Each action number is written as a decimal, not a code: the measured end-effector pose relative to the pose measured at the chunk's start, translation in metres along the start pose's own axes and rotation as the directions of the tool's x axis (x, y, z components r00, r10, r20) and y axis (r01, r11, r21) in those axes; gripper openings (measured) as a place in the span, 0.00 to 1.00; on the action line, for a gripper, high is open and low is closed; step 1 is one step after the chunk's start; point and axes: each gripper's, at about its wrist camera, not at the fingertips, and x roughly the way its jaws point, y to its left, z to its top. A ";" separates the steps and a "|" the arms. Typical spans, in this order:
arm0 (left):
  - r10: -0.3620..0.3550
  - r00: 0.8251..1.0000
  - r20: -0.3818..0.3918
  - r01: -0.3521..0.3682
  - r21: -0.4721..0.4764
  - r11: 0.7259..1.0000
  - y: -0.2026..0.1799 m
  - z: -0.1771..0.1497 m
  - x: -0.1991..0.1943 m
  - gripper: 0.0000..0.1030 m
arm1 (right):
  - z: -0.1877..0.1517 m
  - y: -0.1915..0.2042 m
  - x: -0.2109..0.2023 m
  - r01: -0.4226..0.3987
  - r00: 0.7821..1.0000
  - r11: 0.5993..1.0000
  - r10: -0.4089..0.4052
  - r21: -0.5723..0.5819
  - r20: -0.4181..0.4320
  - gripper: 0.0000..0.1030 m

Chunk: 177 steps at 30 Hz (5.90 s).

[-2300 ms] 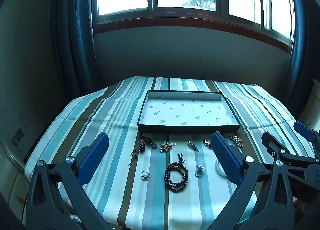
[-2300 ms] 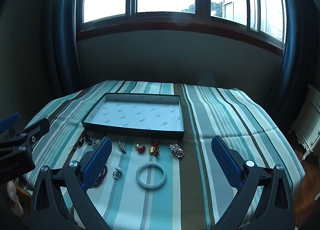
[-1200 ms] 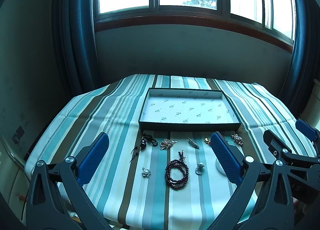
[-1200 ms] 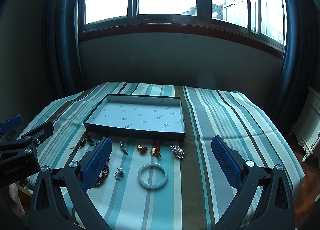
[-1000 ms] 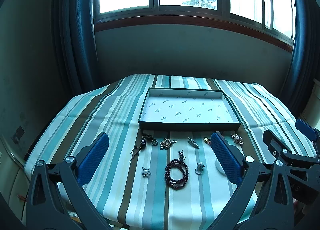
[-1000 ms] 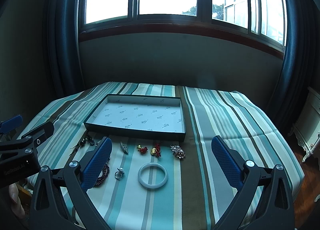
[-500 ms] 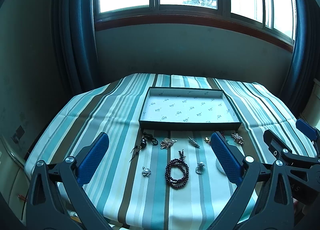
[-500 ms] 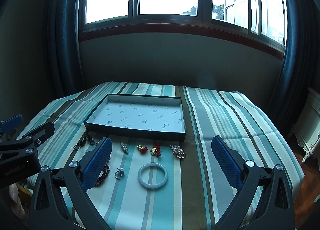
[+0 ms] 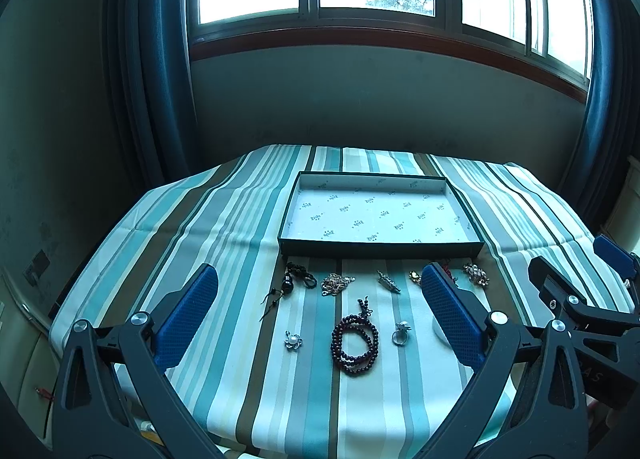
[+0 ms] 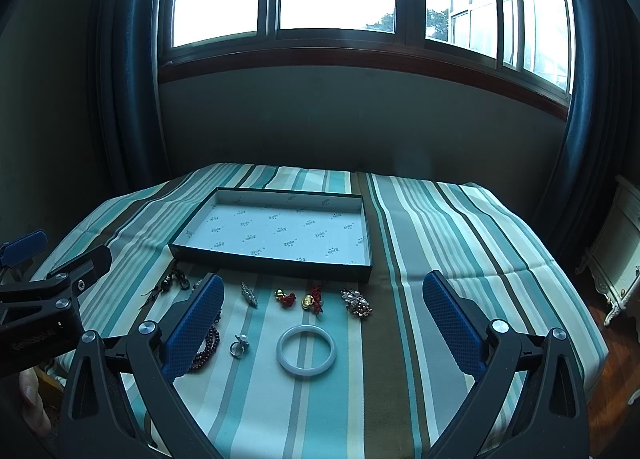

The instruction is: Organize jewelry

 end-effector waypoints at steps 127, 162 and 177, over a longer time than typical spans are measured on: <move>-0.139 0.932 -0.335 0.163 0.045 0.986 0.026 -0.027 0.148 0.21 | -0.033 -0.013 0.141 -0.165 0.921 0.986 0.165 0.031 -0.352 0.68; -0.140 0.925 -0.353 0.176 0.070 0.982 -0.004 0.033 0.310 0.21 | 0.013 -0.015 0.290 -0.128 0.910 0.991 0.128 0.026 -0.395 0.68; -0.106 0.936 -0.335 0.154 0.121 0.981 -0.012 0.026 0.307 0.49 | 0.008 -0.009 0.295 -0.133 0.909 0.991 0.112 -0.025 -0.401 0.71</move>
